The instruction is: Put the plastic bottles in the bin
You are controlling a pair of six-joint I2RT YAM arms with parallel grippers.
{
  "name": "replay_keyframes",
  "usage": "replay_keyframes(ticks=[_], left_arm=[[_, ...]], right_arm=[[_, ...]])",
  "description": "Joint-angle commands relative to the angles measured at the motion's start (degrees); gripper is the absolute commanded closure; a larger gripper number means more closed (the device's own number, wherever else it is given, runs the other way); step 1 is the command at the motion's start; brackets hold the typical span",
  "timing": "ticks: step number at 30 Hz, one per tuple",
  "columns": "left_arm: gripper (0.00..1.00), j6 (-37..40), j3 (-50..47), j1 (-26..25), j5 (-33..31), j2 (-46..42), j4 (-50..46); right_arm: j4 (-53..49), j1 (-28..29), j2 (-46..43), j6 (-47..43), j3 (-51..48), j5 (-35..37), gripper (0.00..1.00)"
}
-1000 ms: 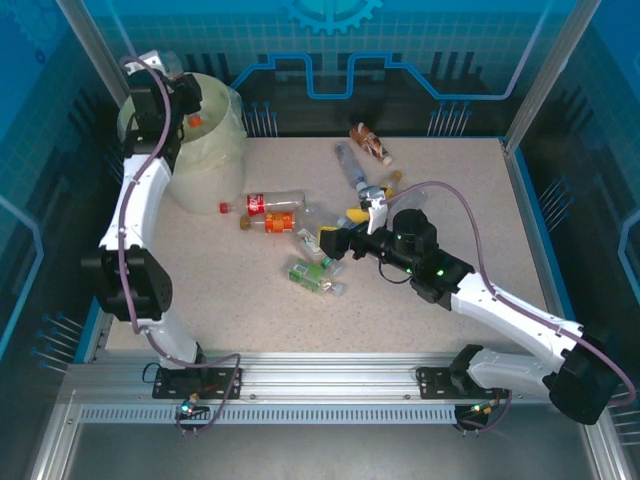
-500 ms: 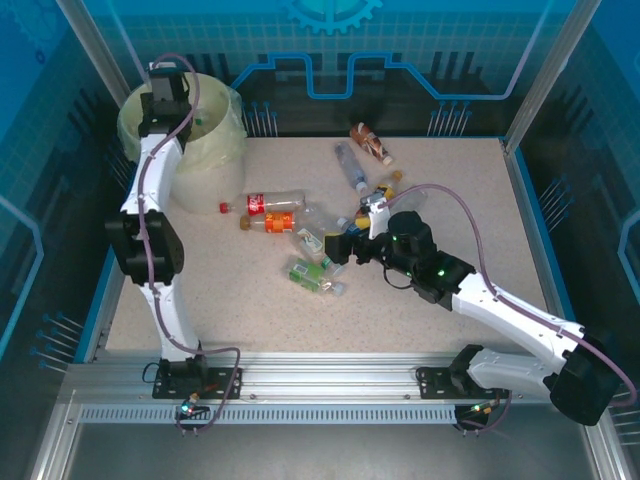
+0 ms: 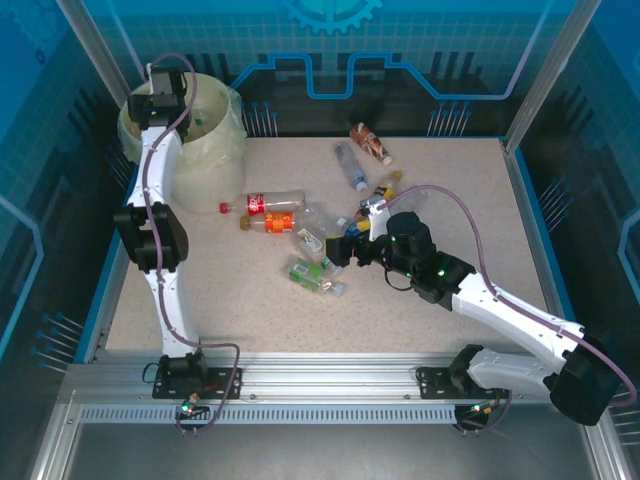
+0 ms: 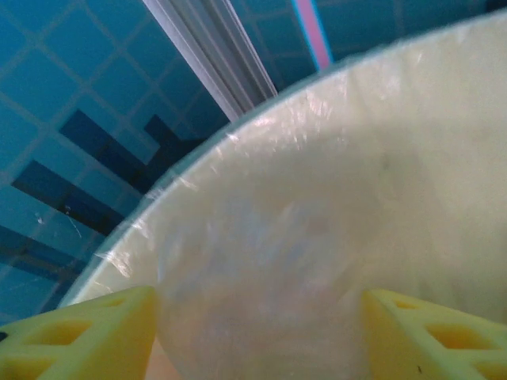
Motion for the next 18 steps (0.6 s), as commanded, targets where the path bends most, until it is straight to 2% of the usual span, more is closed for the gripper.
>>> replay_keyframes(ticks=[1, 9, 18], left_arm=[[0.28, -1.65, 2.91, 0.52, -1.4, 1.15, -4.06], [0.2, -7.65, 5.73, 0.43, 2.0, -0.16, -7.38], [0.15, -15.65, 5.78, 0.18, 12.16, -5.15, -9.47]], right_arm=[[-1.08, -0.64, -0.06, -0.11, 2.5, 0.99, 0.0], [-1.51, -0.66, 0.39, 0.21, 2.59, 1.39, 0.0], [-2.65, -0.83, 1.4, 2.4, 2.63, 5.03, 0.0]])
